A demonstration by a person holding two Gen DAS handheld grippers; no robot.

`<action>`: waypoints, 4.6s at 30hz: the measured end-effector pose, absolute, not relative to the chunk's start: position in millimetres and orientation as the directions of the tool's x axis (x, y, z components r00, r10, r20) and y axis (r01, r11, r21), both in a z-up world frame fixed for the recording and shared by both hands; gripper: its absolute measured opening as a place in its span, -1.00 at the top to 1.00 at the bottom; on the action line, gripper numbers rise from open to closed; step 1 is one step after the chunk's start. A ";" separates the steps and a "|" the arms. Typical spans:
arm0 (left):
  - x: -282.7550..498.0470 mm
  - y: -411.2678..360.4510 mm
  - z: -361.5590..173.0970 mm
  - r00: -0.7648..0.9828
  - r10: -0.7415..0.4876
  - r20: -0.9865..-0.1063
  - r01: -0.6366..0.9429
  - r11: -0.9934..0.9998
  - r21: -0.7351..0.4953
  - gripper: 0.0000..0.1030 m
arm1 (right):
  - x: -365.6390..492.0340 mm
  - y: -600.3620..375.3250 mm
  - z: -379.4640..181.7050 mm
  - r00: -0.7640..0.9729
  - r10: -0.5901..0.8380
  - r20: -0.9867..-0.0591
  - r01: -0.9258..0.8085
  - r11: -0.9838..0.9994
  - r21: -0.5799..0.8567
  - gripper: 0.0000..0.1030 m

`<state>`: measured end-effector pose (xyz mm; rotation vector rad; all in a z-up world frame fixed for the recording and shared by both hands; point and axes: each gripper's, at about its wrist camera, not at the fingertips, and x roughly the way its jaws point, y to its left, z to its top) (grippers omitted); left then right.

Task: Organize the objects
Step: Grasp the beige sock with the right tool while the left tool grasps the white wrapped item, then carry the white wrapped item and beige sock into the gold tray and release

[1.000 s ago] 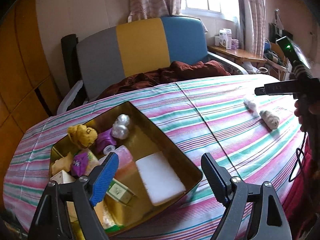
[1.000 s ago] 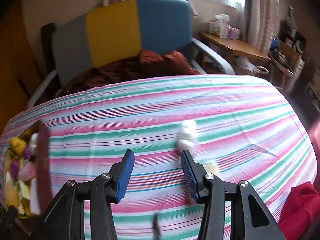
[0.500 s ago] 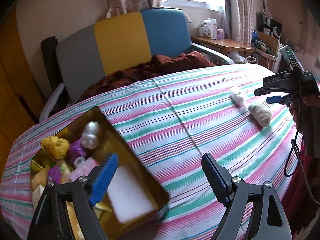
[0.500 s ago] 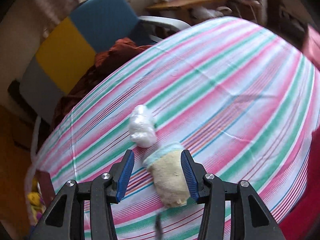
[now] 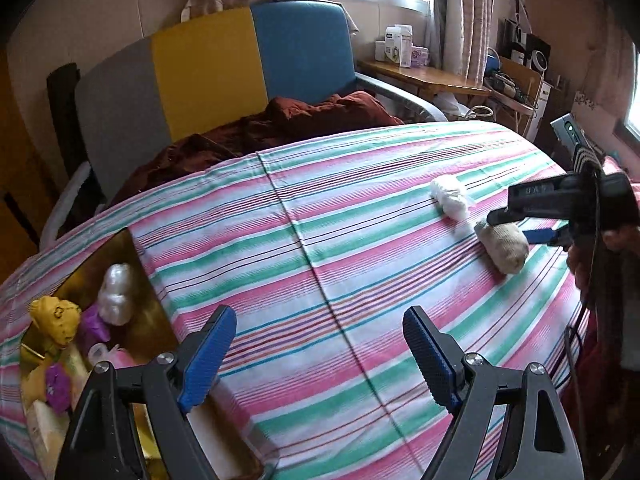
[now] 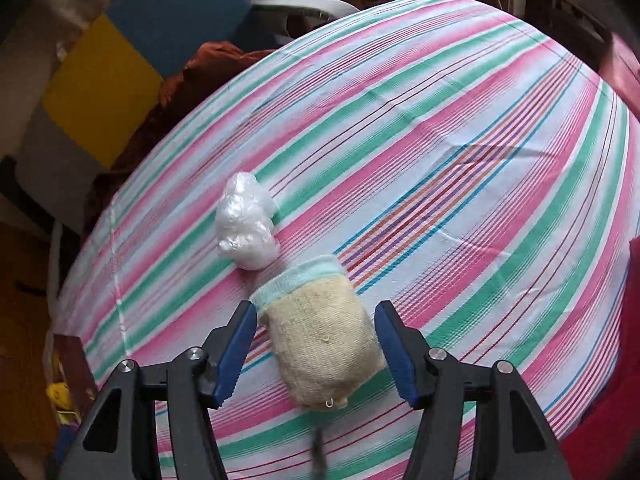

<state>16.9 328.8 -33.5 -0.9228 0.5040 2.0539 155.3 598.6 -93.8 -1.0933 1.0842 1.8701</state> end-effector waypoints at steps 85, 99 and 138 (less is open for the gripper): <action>45.3 328.7 -79.4 -0.288 0.542 -0.790 -0.846 -0.530 -0.055 0.35 | 88.4 532.6 -98.5 -0.398 0.047 -0.916 -0.595 -0.773 0.218 -0.04; 39.1 257.6 -9.8 -0.485 0.562 -0.671 -0.768 -0.640 0.019 0.33 | 84.0 528.5 -99.4 -0.382 0.073 -0.921 -0.580 -0.795 0.178 -0.04; -13.0 68.7 -11.6 -0.695 0.316 -0.646 -0.409 -0.912 -0.006 0.32 | 8.4 298.2 -25.6 -0.632 -0.129 -0.764 -0.118 -0.959 0.259 -0.04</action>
